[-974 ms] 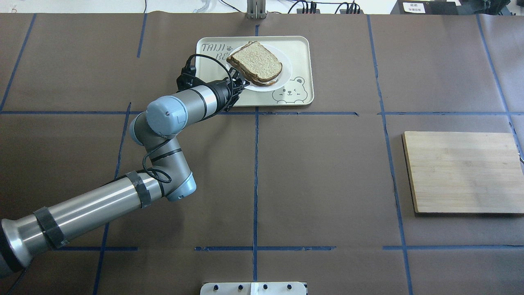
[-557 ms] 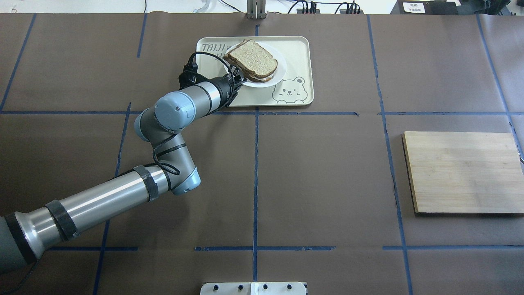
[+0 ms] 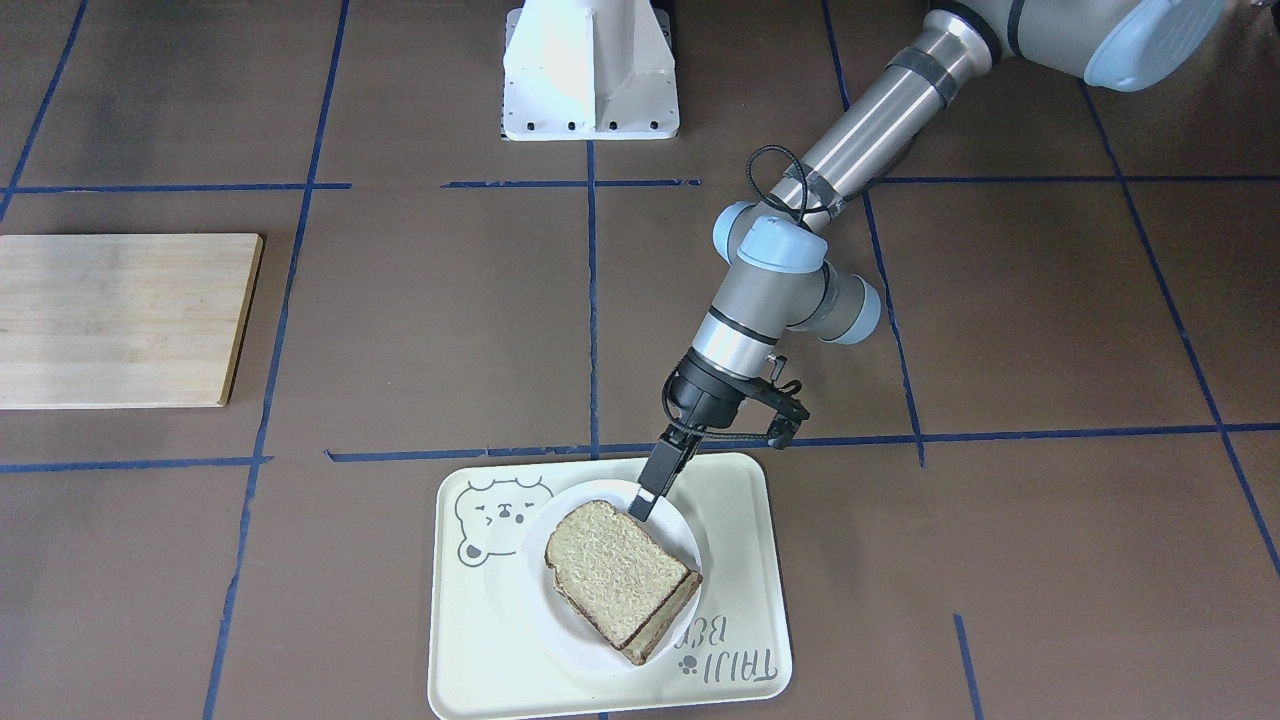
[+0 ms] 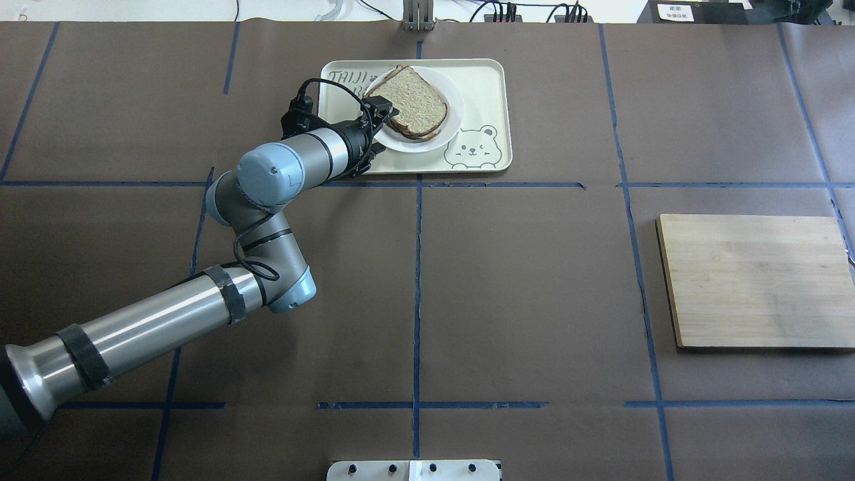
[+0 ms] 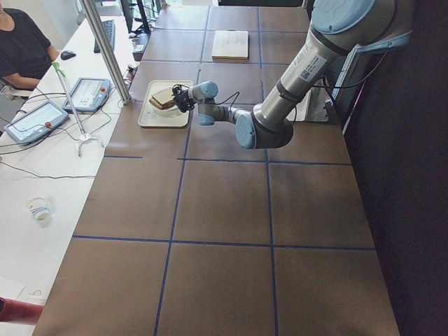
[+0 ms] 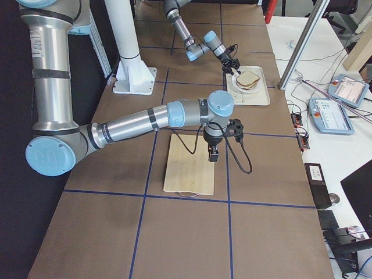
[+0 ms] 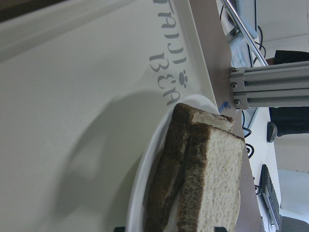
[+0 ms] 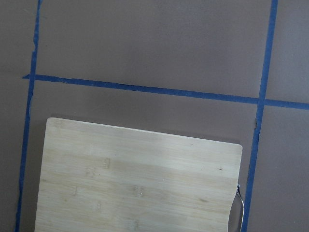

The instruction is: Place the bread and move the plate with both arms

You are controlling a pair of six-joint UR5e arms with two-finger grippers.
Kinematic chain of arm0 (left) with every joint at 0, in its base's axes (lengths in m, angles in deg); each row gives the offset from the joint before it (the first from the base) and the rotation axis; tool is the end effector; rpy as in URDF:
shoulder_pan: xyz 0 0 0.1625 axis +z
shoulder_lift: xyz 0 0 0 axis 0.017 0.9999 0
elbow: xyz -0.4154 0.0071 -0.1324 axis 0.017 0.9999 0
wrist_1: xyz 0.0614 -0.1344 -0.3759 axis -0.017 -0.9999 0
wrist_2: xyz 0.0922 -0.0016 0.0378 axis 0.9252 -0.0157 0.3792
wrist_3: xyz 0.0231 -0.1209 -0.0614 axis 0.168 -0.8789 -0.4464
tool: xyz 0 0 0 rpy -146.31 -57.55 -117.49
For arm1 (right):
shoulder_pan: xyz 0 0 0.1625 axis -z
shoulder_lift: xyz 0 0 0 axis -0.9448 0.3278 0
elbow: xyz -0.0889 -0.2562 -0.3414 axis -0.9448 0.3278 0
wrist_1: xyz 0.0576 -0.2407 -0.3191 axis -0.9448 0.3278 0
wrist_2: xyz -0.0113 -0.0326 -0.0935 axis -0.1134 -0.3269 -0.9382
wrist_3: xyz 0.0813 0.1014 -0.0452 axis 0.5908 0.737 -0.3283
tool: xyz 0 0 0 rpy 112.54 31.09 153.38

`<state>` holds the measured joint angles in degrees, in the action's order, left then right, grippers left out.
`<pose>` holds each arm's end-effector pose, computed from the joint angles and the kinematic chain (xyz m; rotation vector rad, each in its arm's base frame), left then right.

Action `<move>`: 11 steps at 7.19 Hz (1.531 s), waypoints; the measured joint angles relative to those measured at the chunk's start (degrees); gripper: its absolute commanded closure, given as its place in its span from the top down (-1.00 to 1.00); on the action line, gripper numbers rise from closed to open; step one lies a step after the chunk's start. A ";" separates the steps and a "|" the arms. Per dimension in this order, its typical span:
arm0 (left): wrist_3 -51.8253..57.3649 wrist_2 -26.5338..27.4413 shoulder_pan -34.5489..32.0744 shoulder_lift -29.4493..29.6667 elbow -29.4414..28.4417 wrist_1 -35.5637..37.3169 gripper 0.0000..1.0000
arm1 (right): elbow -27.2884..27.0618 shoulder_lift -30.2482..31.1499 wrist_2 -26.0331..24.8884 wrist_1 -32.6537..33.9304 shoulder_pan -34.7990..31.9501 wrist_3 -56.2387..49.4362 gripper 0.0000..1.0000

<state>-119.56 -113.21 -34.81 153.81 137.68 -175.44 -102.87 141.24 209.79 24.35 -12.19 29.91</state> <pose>0.5900 -0.6062 0.2998 0.0928 1.5701 -1.0642 -0.0269 -0.4742 0.5565 0.0390 -0.8484 -0.1092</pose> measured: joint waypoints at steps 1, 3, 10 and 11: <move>1.24 -3.53 -1.65 -3.25 4.70 1.45 1.00 | 0.05 0.02 0.00 0.00 0.00 0.00 0.99; 7.34 -11.48 -5.57 -8.49 13.32 8.50 1.00 | 0.19 0.10 0.00 0.00 0.00 0.00 0.99; 69.21 -25.07 -21.74 -30.22 45.48 55.30 1.00 | 0.51 0.41 -0.12 0.07 -0.71 -0.66 0.99; 80.77 -30.36 -27.01 -34.19 45.75 56.76 1.00 | 0.55 0.50 -0.15 0.08 -0.81 -0.74 0.99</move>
<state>-38.79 -143.57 -61.82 119.61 183.43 -118.68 -102.32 141.73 209.64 24.43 -13.01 29.17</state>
